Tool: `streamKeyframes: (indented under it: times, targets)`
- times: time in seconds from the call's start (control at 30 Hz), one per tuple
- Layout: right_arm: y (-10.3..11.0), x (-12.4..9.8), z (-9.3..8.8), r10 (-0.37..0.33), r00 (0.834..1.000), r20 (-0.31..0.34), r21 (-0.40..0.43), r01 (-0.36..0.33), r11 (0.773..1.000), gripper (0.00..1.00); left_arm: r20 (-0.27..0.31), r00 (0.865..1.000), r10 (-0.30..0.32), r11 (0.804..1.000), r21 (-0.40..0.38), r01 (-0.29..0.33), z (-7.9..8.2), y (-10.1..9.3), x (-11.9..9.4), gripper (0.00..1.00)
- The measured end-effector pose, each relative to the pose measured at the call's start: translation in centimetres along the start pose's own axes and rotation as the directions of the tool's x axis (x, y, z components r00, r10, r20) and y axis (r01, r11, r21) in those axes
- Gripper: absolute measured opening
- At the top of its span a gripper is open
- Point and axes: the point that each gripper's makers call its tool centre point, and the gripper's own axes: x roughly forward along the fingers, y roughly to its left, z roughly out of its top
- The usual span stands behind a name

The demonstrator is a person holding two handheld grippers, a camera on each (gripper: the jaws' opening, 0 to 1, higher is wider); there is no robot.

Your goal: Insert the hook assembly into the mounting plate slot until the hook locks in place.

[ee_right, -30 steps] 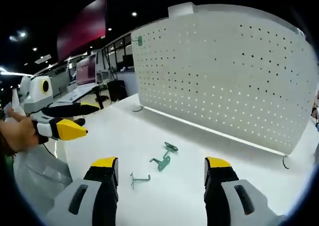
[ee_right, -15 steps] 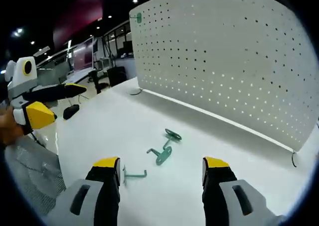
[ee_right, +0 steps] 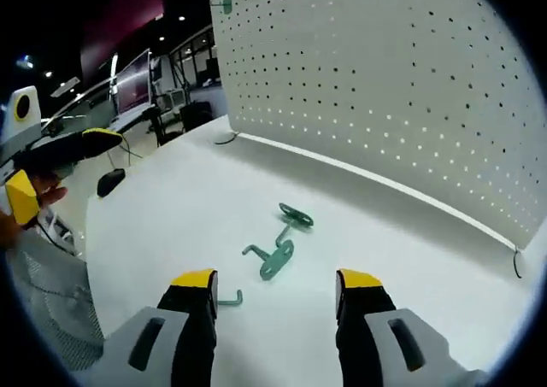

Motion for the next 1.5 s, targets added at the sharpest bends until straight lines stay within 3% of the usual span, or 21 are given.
streamKeyframes:
  times: [0.4,0.83,1.07,1.5]
  targets:
    - [0.7,1.8,-0.9,0.029,0.999,-0.027,0.036,-0.028,0.999,0.36,-0.014,1.0,-0.005,1.0,-0.007,0.005,-0.3,0.2,0.1,0.67]
    - [0.9,2.7,-1.0,0.014,0.999,-0.033,-0.015,-0.015,1.0,0.24,-0.016,1.0,-0.008,1.0,-0.013,0.008,-0.4,0.2,0.1,0.65]
    - [0.2,2.8,-1.5,-0.009,0.999,-0.052,-0.048,0.007,0.999,0.16,-0.016,1.0,-0.008,1.0,-0.016,0.007,-0.4,0.2,0.0,0.64]
    - [-1.7,2.2,-1.9,-0.059,0.997,-0.05,-0.054,0.057,0.997,0.12,-0.024,1.0,-0.016,1.0,-0.018,0.016,-0.6,0.1,0.1,0.63]
